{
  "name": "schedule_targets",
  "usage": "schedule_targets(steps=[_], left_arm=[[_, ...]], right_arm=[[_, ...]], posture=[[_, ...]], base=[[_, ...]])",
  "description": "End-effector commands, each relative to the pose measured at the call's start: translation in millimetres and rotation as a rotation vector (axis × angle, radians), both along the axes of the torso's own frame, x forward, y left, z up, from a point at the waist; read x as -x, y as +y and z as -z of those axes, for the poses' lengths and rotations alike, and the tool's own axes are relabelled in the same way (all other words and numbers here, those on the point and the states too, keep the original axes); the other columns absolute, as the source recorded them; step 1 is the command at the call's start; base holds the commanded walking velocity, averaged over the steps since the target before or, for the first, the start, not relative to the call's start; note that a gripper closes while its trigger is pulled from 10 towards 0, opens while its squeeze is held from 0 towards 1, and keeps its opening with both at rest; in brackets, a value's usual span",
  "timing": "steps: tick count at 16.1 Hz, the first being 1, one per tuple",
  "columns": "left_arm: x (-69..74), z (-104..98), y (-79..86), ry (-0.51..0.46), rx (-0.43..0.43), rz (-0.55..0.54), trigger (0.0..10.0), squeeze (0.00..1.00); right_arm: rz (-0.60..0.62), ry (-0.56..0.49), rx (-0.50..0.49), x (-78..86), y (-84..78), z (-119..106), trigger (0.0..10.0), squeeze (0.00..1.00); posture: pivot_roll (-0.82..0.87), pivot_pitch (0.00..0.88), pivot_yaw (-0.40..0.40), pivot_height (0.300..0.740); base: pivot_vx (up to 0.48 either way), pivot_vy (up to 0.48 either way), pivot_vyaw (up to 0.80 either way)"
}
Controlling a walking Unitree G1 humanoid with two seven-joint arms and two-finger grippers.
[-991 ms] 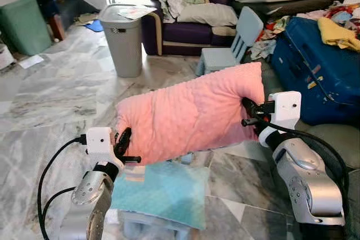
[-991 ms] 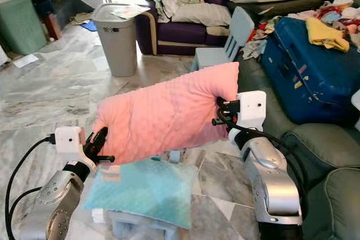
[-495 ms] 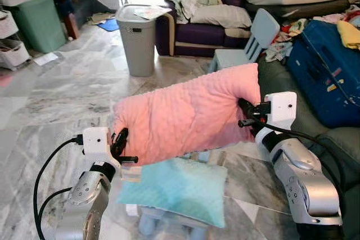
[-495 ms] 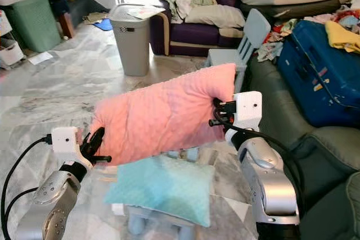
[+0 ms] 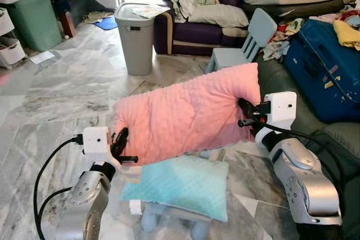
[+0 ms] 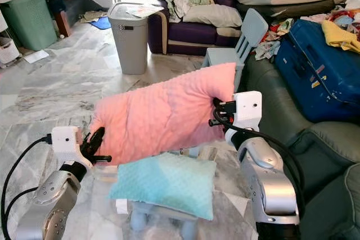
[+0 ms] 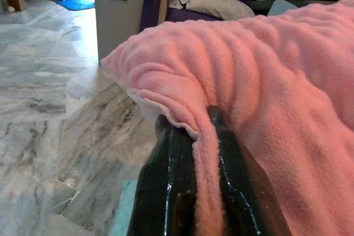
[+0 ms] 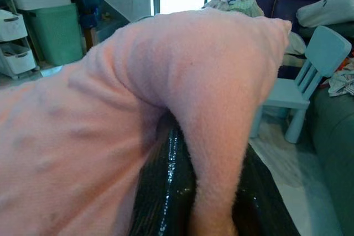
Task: Move the pillow to the sofa
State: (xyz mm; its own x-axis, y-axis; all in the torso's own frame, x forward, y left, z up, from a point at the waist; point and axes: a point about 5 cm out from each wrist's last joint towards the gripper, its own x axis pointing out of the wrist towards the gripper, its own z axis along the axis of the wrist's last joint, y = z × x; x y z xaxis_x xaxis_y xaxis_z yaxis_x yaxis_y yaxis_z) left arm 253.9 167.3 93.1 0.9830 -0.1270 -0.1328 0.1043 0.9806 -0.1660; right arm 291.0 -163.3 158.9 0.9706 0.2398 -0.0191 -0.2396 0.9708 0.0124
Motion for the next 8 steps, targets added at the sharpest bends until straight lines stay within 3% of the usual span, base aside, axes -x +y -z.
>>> schedule_targets(steps=[1,8], left_arm=[[-1.7,-6.9,-3.4,-0.03,0.002,0.017,10.0,0.0],[-1.4,-5.9,-4.9,-0.023,0.004,0.022,10.0,0.0]], right_arm=[[0.008,-0.034,0.001,-1.3,-2.1,-8.6,10.0,0.0],[0.007,-0.036,0.0,-0.9,-1.8,-9.4,10.0,0.0]], posture=[[-0.03,0.0,-0.008,0.74],[-0.03,0.0,-0.008,0.74]], base=[[0.0,0.442,0.0],[0.0,0.46,0.0]])
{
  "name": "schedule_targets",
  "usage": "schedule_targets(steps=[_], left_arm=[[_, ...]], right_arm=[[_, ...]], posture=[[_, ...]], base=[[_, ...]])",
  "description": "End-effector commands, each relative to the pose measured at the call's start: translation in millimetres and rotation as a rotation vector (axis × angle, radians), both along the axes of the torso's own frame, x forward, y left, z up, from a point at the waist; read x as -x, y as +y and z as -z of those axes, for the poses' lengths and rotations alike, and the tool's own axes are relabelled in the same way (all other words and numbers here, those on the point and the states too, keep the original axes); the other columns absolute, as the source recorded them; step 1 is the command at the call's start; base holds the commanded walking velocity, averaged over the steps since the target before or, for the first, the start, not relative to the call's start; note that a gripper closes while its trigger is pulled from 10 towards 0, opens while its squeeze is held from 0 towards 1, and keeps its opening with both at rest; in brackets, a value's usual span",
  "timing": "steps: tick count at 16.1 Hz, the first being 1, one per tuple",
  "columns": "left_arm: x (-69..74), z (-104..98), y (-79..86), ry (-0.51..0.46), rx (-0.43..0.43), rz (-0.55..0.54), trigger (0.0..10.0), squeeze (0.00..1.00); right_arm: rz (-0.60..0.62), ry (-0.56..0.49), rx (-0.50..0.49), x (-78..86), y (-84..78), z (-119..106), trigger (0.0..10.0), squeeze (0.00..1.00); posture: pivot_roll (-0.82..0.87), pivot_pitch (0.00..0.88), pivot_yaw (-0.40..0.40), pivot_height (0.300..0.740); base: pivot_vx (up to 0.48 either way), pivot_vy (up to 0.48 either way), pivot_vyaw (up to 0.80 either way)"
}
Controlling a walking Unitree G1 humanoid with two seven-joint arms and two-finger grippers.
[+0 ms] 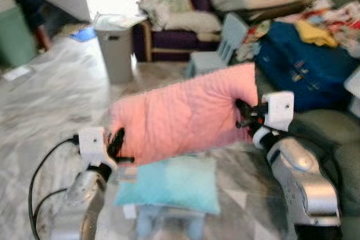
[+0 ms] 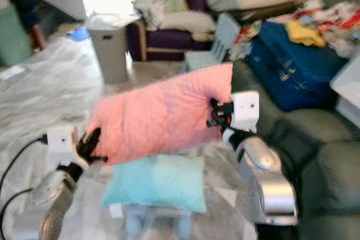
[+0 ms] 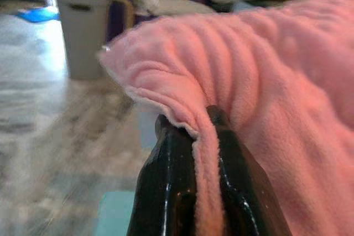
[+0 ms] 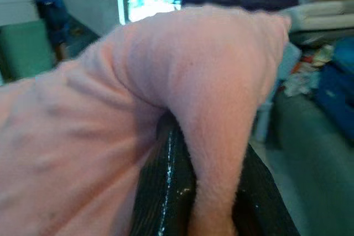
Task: Move the pillow to the sofa
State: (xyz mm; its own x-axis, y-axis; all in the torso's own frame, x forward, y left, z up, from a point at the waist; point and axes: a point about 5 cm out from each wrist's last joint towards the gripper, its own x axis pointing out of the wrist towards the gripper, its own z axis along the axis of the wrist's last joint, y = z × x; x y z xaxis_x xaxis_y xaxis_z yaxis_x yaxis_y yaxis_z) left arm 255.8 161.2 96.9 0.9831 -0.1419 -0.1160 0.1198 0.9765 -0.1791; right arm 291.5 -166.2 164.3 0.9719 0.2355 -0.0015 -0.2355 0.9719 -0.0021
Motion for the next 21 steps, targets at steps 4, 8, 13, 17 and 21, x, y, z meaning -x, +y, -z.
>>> schedule_targets(steps=[4,8,13,17,21], left_arm=[[1.1,-1.6,0.5,-0.001,-0.003,0.012,10.0,0.0],[0.6,-2.1,-0.2,-0.005,-0.007,0.019,10.0,0.0],[-2.0,-3.0,-4.3,-0.008,0.017,0.037,10.0,0.0],[-3.1,-2.7,-3.7,0.007,0.059,0.028,10.0,0.0],[-3.2,-2.6,-3.2,0.014,0.107,0.038,10.0,0.0]], right_arm=[[0.002,-0.016,-0.01,-0.3,1.2,-4.3,10.0,0.0],[0.001,-0.02,-0.013,0.2,2.5,-6.2,10.0,0.0],[0.002,-0.012,-0.012,0.3,3.1,-6.2,10.0,0.0],[0.003,-0.009,-0.013,0.2,3.1,-5.9,10.0,0.0],[0.001,-0.005,-0.01,0.2,3.0,-5.8,10.0,0.0]], posture=[[-0.03,0.0,-0.008,0.74],[-0.03,0.0,-0.006,0.74],[-0.04,0.0,-0.006,0.74],[-0.04,0.0,-0.006,0.74],[-0.04,0.0,-0.008,0.74]], base=[[0.0,0.477,0.0],[0.0,0.359,0.0],[0.0,0.0,-0.11],[0.0,0.0,-0.8],[0.0,0.0,-0.8]])
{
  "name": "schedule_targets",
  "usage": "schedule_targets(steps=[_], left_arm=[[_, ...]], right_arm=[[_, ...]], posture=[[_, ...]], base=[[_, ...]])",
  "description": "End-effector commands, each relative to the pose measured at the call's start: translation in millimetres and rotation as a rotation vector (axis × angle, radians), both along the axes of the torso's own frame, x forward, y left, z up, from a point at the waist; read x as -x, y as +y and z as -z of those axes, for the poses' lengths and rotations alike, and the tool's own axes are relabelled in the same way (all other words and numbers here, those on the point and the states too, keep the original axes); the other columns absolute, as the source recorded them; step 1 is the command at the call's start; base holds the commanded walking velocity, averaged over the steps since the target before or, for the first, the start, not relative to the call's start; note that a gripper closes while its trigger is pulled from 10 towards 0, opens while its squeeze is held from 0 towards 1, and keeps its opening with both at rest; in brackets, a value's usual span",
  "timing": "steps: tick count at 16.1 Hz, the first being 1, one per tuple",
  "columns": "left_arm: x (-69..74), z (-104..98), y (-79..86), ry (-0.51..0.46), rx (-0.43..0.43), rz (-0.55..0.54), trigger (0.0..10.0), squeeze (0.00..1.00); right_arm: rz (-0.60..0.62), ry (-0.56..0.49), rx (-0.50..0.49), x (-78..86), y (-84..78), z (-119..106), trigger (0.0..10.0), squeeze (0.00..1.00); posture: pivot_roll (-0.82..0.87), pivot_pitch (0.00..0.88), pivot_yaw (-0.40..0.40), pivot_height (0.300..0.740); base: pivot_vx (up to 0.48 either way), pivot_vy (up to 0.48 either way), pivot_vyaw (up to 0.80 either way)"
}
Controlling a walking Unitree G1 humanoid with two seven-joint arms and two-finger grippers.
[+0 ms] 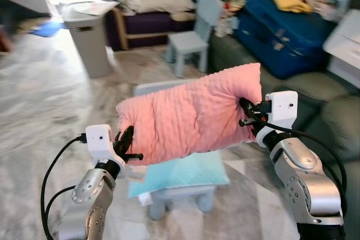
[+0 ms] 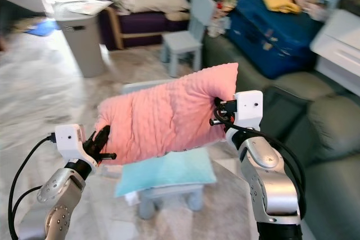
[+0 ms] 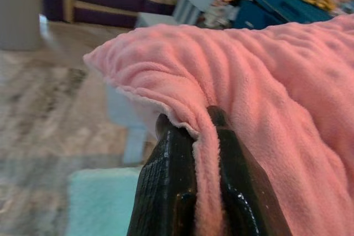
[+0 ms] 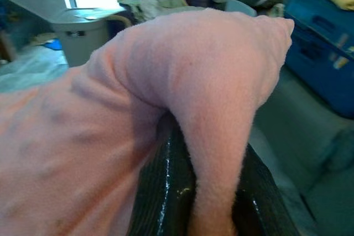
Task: Move the pillow to the sofa
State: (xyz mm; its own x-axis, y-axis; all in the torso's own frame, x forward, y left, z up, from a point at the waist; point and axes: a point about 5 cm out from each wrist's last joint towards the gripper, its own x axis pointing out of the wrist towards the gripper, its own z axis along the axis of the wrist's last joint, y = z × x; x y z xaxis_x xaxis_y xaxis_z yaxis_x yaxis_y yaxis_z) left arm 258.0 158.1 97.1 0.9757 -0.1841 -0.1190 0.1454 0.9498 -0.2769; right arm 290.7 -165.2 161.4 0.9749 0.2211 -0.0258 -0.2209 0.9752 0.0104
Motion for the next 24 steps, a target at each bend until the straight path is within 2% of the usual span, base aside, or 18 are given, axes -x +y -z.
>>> schedule_targets(steps=[1,9,12,22,24], left_arm=[[-0.8,-2.4,-0.5,-0.003,0.007,0.008,10.0,0.0],[-0.6,-2.4,-5.6,0.002,0.026,0.037,10.0,0.0],[0.3,-1.5,-8.9,0.004,0.032,0.053,10.0,0.0],[4.5,3.5,-14.7,0.019,0.042,0.073,10.0,0.0],[5.3,4.8,-15.6,0.027,0.046,0.078,10.0,0.0]], right_arm=[[-0.013,-0.031,-0.003,-0.4,1.7,-8.8,10.0,0.0],[-0.014,-0.022,0.0,0.1,0.3,-8.2,10.0,0.0],[-0.016,-0.02,0.004,1.0,-1.0,-8.5,10.0,0.0],[-0.027,-0.012,0.012,3.5,-1.5,-8.6,10.0,0.0],[-0.034,-0.014,0.018,4.2,-0.7,-9.2,10.0,0.0]], posture=[[-0.04,0.0,-0.009,0.74],[-0.05,0.0,-0.013,0.74],[-0.06,0.0,-0.017,0.74],[-0.07,0.0,-0.027,0.74],[-0.07,0.0,-0.031,0.74]], base=[[0.0,0.0,-0.8],[0.0,0.0,-0.8],[0.0,0.0,0.0],[0.0,0.0,-0.8],[0.0,0.0,0.0]])
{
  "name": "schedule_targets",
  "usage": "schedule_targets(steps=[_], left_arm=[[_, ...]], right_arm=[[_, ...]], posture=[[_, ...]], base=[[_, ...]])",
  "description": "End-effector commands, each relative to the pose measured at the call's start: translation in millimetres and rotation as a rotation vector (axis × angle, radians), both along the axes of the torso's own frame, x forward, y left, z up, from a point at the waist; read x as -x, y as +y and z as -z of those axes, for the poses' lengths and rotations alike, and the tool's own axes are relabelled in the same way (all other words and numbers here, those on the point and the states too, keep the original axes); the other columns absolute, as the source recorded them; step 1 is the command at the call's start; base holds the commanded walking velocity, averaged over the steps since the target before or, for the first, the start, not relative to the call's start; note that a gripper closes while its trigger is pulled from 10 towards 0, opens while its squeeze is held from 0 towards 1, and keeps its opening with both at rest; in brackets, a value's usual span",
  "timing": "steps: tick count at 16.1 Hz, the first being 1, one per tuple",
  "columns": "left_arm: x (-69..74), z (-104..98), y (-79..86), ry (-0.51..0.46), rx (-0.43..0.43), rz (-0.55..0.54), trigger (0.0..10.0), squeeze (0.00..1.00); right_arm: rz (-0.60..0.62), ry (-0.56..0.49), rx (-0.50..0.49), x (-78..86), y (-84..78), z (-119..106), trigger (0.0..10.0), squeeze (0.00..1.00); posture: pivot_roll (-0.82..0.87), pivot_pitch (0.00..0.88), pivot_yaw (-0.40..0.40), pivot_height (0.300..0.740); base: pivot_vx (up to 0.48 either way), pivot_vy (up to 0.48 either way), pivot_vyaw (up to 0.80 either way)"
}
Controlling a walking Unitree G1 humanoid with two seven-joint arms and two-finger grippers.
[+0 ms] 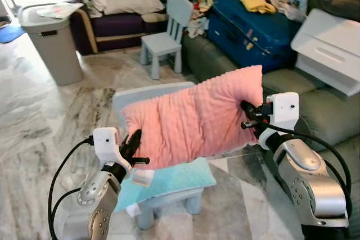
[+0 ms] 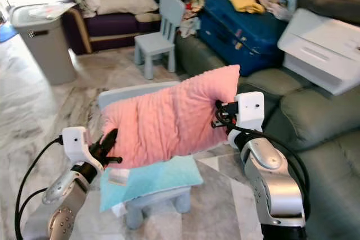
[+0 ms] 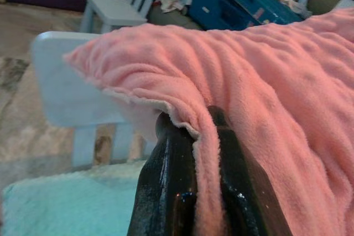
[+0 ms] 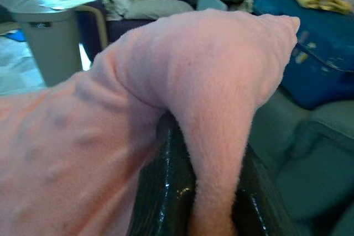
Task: Move the pillow to the sofa
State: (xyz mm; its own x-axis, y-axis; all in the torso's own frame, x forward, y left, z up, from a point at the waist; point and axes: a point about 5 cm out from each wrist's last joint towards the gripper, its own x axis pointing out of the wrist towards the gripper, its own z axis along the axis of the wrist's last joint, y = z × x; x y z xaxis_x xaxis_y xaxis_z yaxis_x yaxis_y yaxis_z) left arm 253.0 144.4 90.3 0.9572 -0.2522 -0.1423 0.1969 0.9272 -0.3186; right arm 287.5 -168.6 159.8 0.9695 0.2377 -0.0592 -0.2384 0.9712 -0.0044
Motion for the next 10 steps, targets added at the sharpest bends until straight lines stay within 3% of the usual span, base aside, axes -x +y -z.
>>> schedule_targets(steps=[1,10], left_arm=[[0.9,-0.6,-2.9,0.005,0.025,0.012,10.0,0.0],[2.6,3.3,-4.7,0.03,0.026,0.026,10.0,0.0]], right_arm=[[-0.016,-0.042,-0.003,1.0,2.4,-10.6,10.0,0.0],[-0.016,-0.027,-0.005,2.9,2.5,-8.2,10.0,0.0]], posture=[[-0.07,0.0,-0.032,0.74],[-0.07,0.0,-0.029,0.74]], base=[[0.0,0.0,0.0],[0.0,0.0,0.0]])
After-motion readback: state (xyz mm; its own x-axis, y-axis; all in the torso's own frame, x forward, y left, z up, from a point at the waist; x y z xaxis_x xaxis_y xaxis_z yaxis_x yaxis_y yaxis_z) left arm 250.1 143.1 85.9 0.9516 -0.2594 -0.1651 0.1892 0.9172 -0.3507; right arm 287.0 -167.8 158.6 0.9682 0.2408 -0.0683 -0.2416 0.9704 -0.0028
